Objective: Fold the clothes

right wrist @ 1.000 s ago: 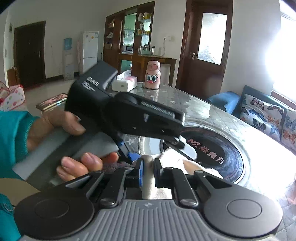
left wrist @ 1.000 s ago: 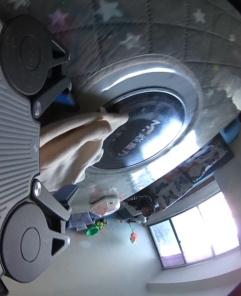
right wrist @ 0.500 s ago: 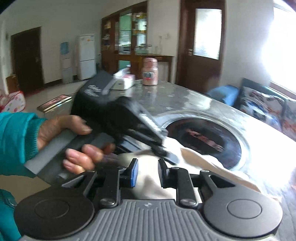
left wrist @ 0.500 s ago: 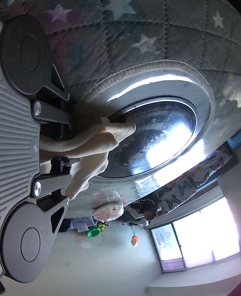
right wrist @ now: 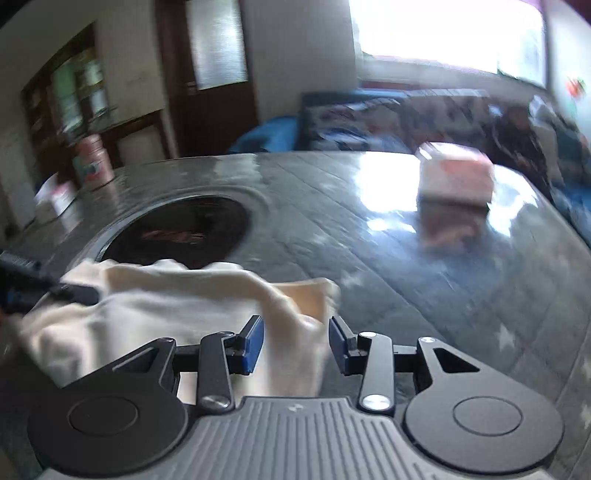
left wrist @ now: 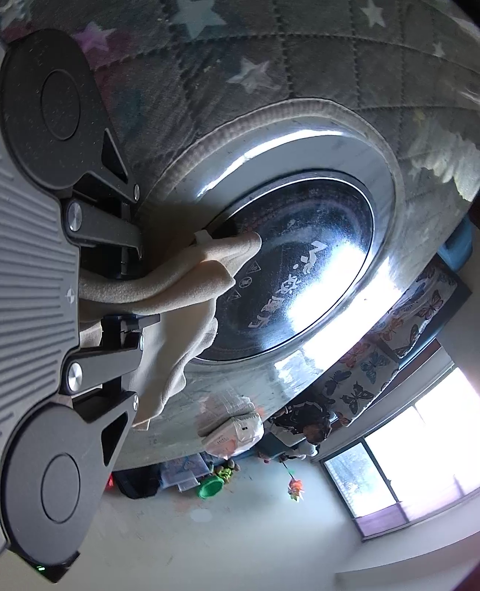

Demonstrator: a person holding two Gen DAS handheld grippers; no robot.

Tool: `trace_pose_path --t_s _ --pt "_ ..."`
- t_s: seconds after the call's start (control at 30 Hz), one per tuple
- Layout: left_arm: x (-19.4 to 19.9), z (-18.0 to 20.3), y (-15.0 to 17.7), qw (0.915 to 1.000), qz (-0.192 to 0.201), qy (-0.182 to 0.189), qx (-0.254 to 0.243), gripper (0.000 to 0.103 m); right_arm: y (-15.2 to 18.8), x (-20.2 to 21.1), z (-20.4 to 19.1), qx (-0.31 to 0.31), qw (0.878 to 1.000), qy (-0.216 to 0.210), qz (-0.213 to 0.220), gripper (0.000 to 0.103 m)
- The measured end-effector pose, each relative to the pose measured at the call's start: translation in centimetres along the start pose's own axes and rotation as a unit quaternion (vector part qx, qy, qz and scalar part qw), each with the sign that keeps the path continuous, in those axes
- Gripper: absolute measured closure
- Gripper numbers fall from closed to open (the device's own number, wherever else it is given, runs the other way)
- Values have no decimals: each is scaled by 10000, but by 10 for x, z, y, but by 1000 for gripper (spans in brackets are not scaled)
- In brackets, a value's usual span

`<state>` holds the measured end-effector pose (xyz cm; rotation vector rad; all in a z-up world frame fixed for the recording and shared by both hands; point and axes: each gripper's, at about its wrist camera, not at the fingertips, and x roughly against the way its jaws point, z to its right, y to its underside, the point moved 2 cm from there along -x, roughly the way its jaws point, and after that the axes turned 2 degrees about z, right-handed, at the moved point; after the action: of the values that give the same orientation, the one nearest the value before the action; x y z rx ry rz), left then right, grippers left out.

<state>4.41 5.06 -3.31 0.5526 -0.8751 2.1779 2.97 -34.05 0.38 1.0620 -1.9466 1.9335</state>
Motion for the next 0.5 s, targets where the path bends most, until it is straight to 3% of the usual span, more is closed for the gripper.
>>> trace_pose_path --t_s 0.13,0.27,0.37,0.5 --pt "-2 4 -1 9999 13 -79 -132 86 8 -14 25 -500 9987 -88 -94 63" --pt "-2 10 0 9991 35 -214 -362 86 7 -16 23 -565 9982 -179 -7 65" --pt "-3 17 0 9978 72 -325 -580 86 6 -21 17 -538 9982 -247 11 87" --pt "-2 28 -1 9956 158 -363 -850 87 4 -12 8 -538 9982 -229 157 93"
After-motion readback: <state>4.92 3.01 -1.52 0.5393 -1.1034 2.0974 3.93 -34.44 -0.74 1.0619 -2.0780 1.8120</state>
